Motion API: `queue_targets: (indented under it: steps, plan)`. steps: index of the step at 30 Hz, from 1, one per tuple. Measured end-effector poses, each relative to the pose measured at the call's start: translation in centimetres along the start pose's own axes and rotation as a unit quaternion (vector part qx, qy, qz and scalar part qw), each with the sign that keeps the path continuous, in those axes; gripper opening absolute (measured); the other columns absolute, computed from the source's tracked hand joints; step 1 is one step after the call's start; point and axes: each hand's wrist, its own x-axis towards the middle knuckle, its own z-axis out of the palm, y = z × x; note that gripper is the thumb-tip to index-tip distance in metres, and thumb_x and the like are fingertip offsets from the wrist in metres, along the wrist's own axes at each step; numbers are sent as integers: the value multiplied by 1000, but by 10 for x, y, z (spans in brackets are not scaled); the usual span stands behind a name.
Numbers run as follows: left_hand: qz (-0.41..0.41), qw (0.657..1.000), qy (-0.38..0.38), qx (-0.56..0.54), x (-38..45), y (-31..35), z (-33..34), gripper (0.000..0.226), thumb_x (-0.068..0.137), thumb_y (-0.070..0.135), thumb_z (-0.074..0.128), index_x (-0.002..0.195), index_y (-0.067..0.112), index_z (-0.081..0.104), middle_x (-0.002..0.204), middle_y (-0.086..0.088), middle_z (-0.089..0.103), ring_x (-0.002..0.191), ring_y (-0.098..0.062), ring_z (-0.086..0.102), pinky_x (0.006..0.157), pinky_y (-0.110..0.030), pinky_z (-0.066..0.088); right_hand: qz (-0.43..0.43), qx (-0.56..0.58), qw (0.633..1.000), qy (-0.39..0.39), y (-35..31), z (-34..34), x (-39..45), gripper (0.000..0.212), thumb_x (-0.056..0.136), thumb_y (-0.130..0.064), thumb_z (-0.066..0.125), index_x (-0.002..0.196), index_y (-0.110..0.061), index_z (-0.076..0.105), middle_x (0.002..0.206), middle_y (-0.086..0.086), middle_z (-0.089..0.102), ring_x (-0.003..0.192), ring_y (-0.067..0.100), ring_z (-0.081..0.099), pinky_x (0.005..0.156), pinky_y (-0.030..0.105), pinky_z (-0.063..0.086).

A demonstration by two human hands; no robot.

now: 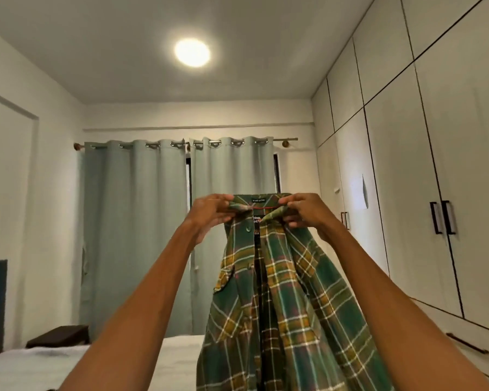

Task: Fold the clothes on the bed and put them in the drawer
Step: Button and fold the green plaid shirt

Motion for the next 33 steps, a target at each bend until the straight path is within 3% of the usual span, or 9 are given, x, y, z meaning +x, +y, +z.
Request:
queue_targets:
  steps: [4,8,11,15,17,20,23,29,33]
  plan:
    - [-16,978,-50,201,-42,-103,8,19,85,7,71,101,17,70,94,-5,74,90,-18,70,80,-27,55,24,-147,986,-78,87,26,-44,30,89,-10,68,114,-26,68,109,1,69,98,19,67,91,42,58]
    - [-77,926,-54,365,-120,-230,23,10,89,29,72,85,19,71,71,4,72,67,-7,66,61,-19,45,71,-318,942,-80,201,66,-118,13,84,-47,72,88,-35,70,88,-13,70,83,10,65,77,34,55]
    - [-142,893,-103,415,-184,-318,19,19,89,39,69,87,21,75,86,-1,71,87,-18,64,70,-26,42,74,-408,899,-143,279,88,-181,25,84,-55,64,92,-31,70,102,-3,62,95,19,59,76,33,49]
    - [-154,884,-153,414,-246,-381,14,14,87,35,73,83,23,76,104,1,55,99,-20,56,90,-33,46,24,-419,868,-266,345,100,-239,18,85,-47,66,88,-30,71,128,-6,59,120,22,47,91,39,44]
    - [-155,893,-182,380,-260,-391,14,12,90,32,69,81,24,70,101,3,61,96,-19,60,89,-36,48,-3,-413,860,-300,364,103,-253,19,85,-46,65,83,-28,68,118,-5,67,123,22,51,90,39,46]
    - [-176,882,-226,374,-270,-401,14,7,91,37,58,90,31,62,97,1,68,93,-21,63,84,-40,51,1,-417,846,-331,378,112,-264,19,92,-41,59,106,-32,70,112,4,68,112,24,59,88,38,48]
    - [-209,869,-234,382,-269,-418,14,2,95,28,58,95,28,60,100,-2,67,96,-25,62,77,-33,46,17,-424,841,-336,395,123,-264,29,98,-31,53,124,-35,66,111,4,71,104,25,58,87,38,47]
    - [-237,886,-201,343,-267,-444,19,11,91,46,64,88,35,66,94,8,68,87,-13,62,75,-32,51,66,-414,847,-327,423,135,-268,35,86,-67,58,101,-37,68,86,-12,68,83,9,58,75,33,51]
    - [-258,887,-178,339,-262,-454,25,20,84,58,59,87,39,66,96,14,69,85,-9,64,75,-34,56,76,-416,830,-363,436,142,-266,19,86,-50,61,98,-36,65,86,-13,68,74,7,61,68,29,51]
